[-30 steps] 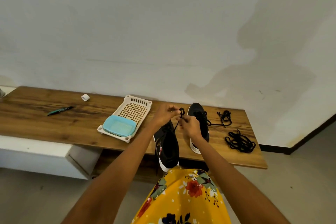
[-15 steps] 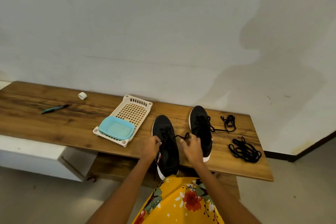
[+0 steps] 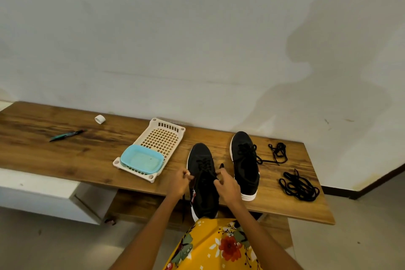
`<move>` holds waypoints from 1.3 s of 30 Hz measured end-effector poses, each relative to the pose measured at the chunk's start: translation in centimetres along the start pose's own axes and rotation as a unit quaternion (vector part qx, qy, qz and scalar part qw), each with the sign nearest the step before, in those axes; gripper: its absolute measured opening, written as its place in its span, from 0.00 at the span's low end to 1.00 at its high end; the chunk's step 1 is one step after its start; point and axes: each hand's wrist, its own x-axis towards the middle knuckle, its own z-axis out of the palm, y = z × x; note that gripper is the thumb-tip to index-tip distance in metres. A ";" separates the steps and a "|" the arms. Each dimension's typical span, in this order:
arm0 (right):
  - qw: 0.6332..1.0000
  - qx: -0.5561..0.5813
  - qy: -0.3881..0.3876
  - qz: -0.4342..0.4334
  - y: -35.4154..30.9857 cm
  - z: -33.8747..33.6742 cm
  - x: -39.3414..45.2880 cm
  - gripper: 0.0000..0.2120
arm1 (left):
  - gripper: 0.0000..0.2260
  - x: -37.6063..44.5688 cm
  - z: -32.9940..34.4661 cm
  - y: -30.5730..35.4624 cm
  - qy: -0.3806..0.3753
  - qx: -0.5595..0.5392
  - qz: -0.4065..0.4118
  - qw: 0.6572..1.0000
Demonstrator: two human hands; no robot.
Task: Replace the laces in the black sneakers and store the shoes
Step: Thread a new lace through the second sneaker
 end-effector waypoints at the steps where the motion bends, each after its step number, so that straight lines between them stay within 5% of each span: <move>1: 1.000 0.006 -0.011 -0.001 0.1 -0.1 0.0 0.05 | 0.03 -0.1 0.0 0.2 0.003 -0.001 0.000 1.000; 14: 0.998 -0.031 -0.044 -0.030 1.1 -4.3 2.6 0.18 | 0.09 -0.5 -0.6 1.8 0.023 0.092 -0.046 0.994; 17: 0.991 0.088 -0.096 -0.006 -1.4 -6.4 2.2 0.22 | 0.06 0.0 -1.6 3.2 0.024 0.039 -0.003 0.999; 21: 0.956 0.259 -0.141 -0.008 -4.8 -9.8 1.3 0.14 | 0.09 0.1 -3.7 8.0 -0.033 -0.002 0.118 0.993; 25: 0.893 0.424 -0.121 -0.085 -9.0 -12.7 0.6 0.15 | 0.12 -1.4 -5.7 13.5 -0.156 0.022 0.218 0.963; 29: 0.852 0.500 -0.070 -0.139 -12.6 -15.3 0.3 0.15 | 0.11 -2.3 -6.5 16.3 -0.130 -0.020 0.241 0.962; 39: 0.905 0.397 -0.046 -0.148 -18.1 -15.7 -0.5 0.23 | 0.10 -4.3 -7.7 17.1 -0.094 -0.027 0.251 0.963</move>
